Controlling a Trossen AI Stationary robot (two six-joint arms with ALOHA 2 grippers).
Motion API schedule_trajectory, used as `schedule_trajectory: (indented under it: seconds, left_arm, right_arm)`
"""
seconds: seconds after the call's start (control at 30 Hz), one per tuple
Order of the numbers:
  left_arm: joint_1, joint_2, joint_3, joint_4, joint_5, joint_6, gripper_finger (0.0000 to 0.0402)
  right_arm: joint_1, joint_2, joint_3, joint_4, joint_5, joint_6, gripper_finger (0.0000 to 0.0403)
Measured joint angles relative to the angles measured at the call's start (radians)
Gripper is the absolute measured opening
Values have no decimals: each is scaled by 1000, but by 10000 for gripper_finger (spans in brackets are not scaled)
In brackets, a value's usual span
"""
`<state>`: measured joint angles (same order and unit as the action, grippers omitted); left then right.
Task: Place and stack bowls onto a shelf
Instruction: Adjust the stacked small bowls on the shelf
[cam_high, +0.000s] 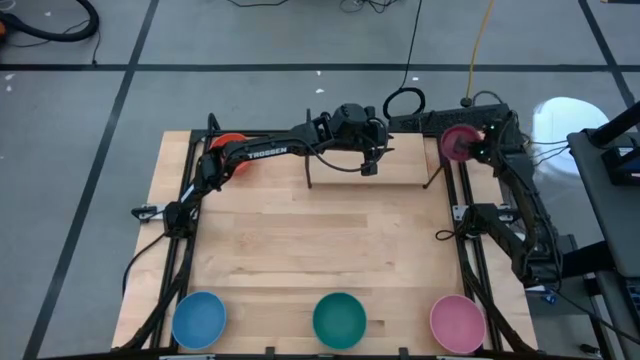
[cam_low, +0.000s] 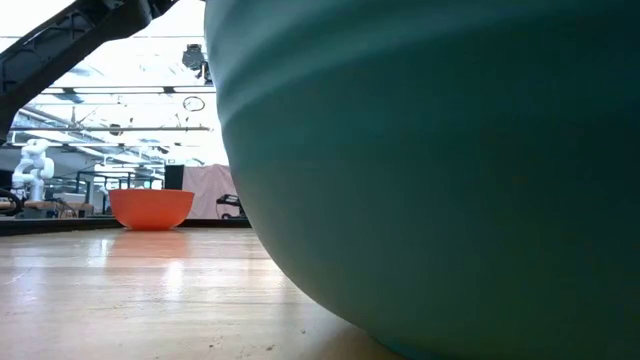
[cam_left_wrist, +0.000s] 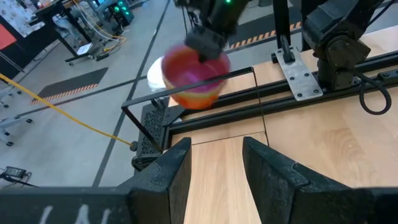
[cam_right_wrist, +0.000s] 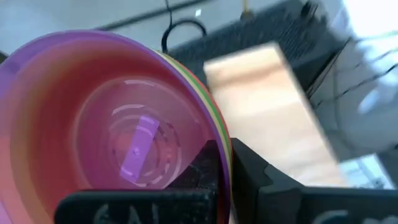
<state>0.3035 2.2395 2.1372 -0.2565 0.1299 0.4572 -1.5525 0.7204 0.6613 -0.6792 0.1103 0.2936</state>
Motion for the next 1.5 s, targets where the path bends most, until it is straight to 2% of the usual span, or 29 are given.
schedule_trajectory:
  seconds: [0.27, 0.4, 0.57, 0.77, 1.0, 1.13, 1.5]
  left_arm:
    - [-1, 0, 0, 0, -1, -3, 149]
    - [-1, -7, -2, 2, -6, 3, 149]
    - [5, -44, -1, 32, -65, 17, 149]
    - [17, -80, -1, 15, -83, 12, 149]
    - [26, -98, -1, 24, -97, 10, 149]
    - [29, -102, -1, 24, -133, 11, 149]
    - [39, -132, 0, 19, -140, 12, 149]
  right_arm:
    - [-9, 0, 198, -28, 11, -49, 7]
    - [-5, 2, 274, -30, -113, -81, 7]
    - [37, 8, 339, -29, -295, -111, 7]
    - [125, 19, 357, 15, -453, -122, 7]
    - [201, 21, 357, 3, -370, -101, 7]
    - [217, 20, 357, -3, -368, -91, 7]
    - [271, -2, 357, -59, -396, -178, 7]
